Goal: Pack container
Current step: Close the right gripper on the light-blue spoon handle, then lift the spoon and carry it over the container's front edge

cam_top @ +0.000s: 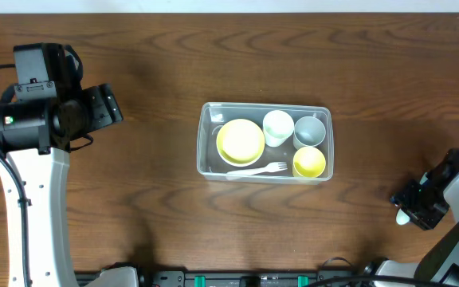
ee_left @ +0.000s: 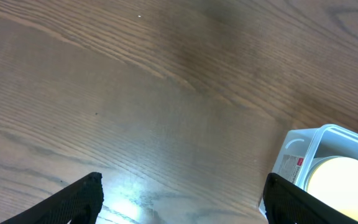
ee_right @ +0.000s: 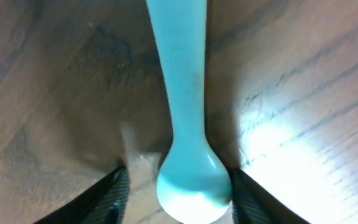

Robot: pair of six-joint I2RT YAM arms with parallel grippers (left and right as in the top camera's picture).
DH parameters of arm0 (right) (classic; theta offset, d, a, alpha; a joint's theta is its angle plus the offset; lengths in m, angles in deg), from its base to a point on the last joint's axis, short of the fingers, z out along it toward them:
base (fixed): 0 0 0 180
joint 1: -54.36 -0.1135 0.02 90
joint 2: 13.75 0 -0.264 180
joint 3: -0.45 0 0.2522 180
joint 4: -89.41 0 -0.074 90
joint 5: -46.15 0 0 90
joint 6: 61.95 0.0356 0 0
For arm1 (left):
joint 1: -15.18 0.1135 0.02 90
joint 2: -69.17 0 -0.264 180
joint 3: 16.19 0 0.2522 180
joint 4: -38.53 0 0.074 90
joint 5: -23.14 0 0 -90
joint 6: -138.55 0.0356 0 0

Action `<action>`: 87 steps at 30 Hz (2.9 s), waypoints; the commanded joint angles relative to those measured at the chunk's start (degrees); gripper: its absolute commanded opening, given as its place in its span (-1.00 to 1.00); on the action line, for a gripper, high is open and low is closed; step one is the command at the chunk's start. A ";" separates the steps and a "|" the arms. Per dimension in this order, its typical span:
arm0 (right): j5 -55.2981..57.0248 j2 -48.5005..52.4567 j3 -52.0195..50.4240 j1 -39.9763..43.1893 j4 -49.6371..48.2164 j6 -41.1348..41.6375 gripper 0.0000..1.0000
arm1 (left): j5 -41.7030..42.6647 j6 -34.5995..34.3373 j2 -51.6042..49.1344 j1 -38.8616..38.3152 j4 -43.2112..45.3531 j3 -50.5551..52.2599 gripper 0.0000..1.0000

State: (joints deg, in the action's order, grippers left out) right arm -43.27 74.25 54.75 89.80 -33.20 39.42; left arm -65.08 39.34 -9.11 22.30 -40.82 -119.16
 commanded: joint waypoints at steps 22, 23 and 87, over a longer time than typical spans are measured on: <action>0.46 2.71 -2.51 0.13 0.02 0.79 -0.28 | 0.39 -0.57 -0.35 0.26 0.04 0.22 0.65; 0.46 2.71 -2.51 0.13 0.00 0.85 -0.29 | 0.39 -0.57 -0.33 0.26 0.04 0.22 0.65; -11.10 -7.78 31.98 -71.89 5.68 -52.83 -0.98 | 0.39 -0.55 -0.35 0.26 -0.42 0.22 0.65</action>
State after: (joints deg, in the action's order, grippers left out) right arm -55.38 63.52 85.85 18.46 -27.84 -10.58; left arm -65.06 39.32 -9.11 22.30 -41.03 -119.16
